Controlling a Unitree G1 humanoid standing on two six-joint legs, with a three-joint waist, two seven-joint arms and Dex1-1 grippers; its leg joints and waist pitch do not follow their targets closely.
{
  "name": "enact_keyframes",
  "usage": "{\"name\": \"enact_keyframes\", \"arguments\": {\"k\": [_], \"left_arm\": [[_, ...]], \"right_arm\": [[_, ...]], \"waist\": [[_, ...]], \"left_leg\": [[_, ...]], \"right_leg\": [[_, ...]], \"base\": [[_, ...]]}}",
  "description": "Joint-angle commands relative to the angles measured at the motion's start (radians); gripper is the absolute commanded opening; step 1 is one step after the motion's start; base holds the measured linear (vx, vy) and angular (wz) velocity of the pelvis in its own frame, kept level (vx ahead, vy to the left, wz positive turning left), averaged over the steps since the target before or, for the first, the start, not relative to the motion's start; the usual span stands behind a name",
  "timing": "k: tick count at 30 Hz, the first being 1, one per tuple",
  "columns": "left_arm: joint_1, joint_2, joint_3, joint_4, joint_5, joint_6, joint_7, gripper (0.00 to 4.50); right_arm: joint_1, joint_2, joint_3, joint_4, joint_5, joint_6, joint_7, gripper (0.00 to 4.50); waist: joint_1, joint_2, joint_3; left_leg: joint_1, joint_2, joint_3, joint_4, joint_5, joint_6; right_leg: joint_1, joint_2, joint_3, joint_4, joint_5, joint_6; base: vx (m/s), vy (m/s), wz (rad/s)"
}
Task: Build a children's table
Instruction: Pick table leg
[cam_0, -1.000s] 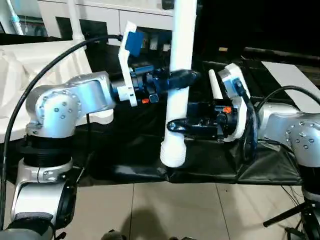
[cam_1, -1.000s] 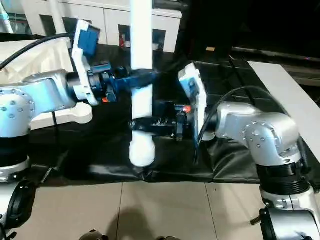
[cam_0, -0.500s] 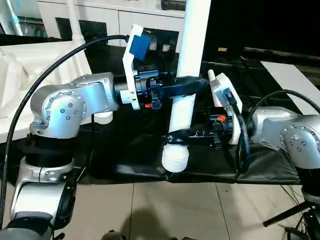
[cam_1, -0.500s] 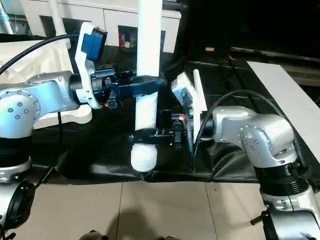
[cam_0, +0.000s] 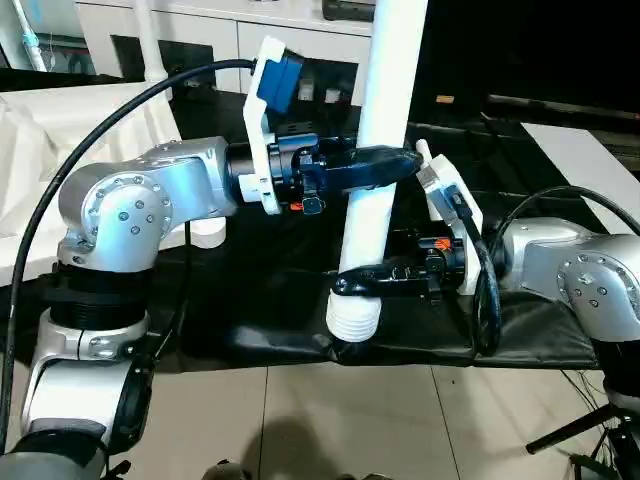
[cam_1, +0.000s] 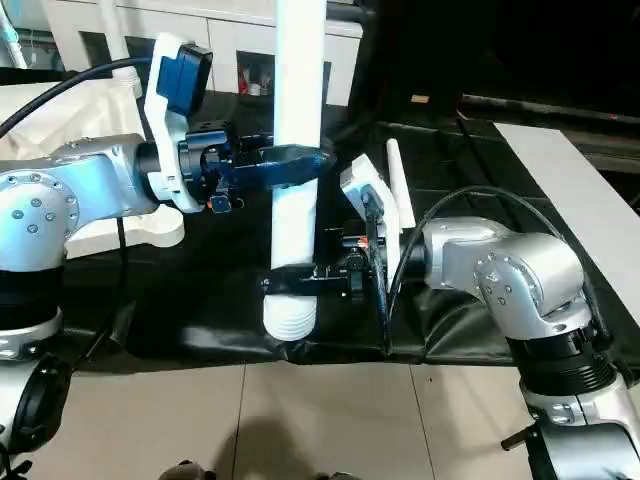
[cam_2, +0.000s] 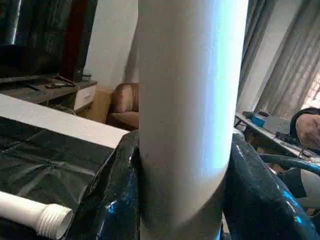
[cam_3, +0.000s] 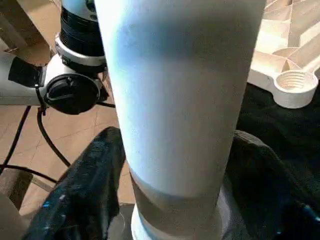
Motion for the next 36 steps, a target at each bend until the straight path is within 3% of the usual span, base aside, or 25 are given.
{"name": "enact_keyframes", "arguments": {"k": [1, 11, 20, 21, 23, 26, 36], "left_arm": [[-0.022, -0.006, 0.012, -0.009, -0.010, -0.007, -0.007, 1.82], [-0.018, -0.015, 0.022, -0.017, -0.017, 0.001, 0.007, 1.82], [-0.015, -0.008, 0.018, -0.028, -0.002, 0.002, 0.012, 1.82], [-0.021, -0.008, 0.014, -0.022, 0.018, 0.006, 0.041, 2.17], [-0.027, -0.012, 0.033, -0.005, -0.028, 0.064, 0.044, 2.52], [-0.031, -0.011, 0.039, 0.004, -0.036, 0.080, 0.047, 2.73], [-0.035, 0.014, 0.060, 0.027, -0.032, 0.121, 0.070, 3.52]], "right_arm": [[0.006, -0.010, 0.000, 0.002, -0.019, -0.017, 0.010, 2.90], [0.006, 0.006, -0.002, 0.003, -0.020, -0.026, 0.012, 1.94], [0.008, 0.004, 0.003, 0.004, -0.024, -0.036, 0.016, 1.88], [0.008, 0.004, 0.003, 0.004, -0.025, -0.037, 0.017, 1.88], [0.009, 0.005, 0.005, 0.003, -0.028, -0.043, 0.016, 1.88], [0.011, 0.007, 0.003, 0.001, -0.028, -0.048, 0.013, 1.87], [0.029, 0.025, -0.047, -0.028, -0.009, -0.058, -0.013, 1.87]], "waist": [[0.000, 0.003, -0.073], [0.000, 0.002, -0.073], [-0.001, 0.001, -0.073], [-0.001, 0.000, -0.073], [-0.001, 0.003, -0.074], [0.000, 0.000, -0.074], [0.002, 0.009, -0.074]], "left_leg": [[0.016, 0.020, -0.001, -0.075, -0.186, -0.046], [0.016, 0.020, -0.001, -0.075, -0.187, -0.045], [0.015, 0.020, -0.001, -0.075, -0.192, -0.044], [0.015, 0.020, -0.001, -0.075, -0.190, -0.044], [0.016, 0.019, -0.001, -0.073, -0.189, -0.048], [0.016, 0.018, -0.001, -0.073, -0.188, -0.044], [0.016, 0.018, -0.004, -0.076, -0.198, -0.049]], "right_leg": [[0.054, -0.052, 0.021, -0.076, -0.389, -0.125], [0.054, -0.052, 0.020, -0.076, -0.392, -0.125], [0.054, -0.052, 0.021, -0.076, -0.403, -0.121], [0.053, -0.052, 0.021, -0.076, -0.405, -0.118], [0.053, -0.052, 0.020, -0.074, -0.401, -0.122], [0.053, -0.051, 0.020, -0.077, -0.401, -0.122], [0.052, -0.051, 0.019, -0.076, -0.387, -0.126]], "base": [[0.000, 0.000, 0.00], [0.000, 0.000, 0.00], [0.000, 0.000, 0.00], [0.000, 0.000, 0.00], [0.000, 0.000, 0.00], [0.000, 0.000, 0.00], [0.000, 0.000, 0.00]]}}
